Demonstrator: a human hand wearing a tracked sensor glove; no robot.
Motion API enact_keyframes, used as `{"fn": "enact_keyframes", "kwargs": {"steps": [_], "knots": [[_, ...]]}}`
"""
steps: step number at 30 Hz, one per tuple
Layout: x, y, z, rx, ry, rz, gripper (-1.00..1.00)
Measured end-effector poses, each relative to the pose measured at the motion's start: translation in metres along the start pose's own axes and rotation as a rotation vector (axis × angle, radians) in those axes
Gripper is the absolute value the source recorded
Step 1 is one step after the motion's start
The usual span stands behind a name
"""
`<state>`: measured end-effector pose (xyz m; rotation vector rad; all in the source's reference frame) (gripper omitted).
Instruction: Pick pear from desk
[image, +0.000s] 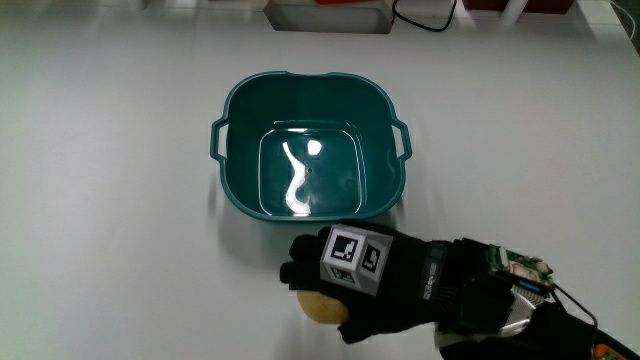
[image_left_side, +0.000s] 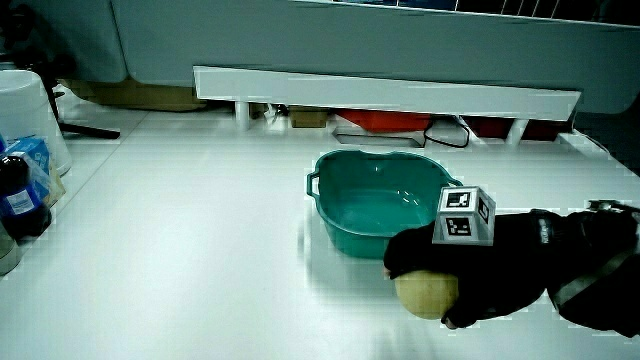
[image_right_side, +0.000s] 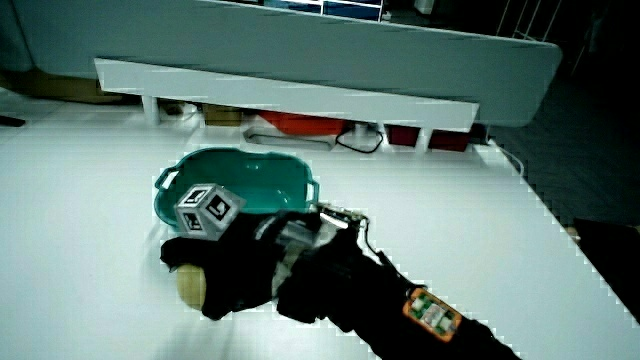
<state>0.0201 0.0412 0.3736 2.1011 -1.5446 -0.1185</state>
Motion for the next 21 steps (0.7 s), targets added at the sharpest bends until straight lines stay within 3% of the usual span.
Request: {"fn": "enact_keyframes", "kwargs": {"steps": [11, 17, 18, 19, 21], "knots": [[0.023, -0.003, 0.013, 0.035, 0.029, -0.049, 1.00], [0.052, 0.005, 0.011, 0.028, 0.098, -0.102, 1.00], [0.053, 0.001, 0.026, 0.067, 0.061, -0.112, 1.00], [0.061, 0.007, 0.015, 0.029, 0.091, -0.127, 1.00], [0.069, 0.009, 0.020, 0.043, 0.075, -0.152, 1.00]]}}
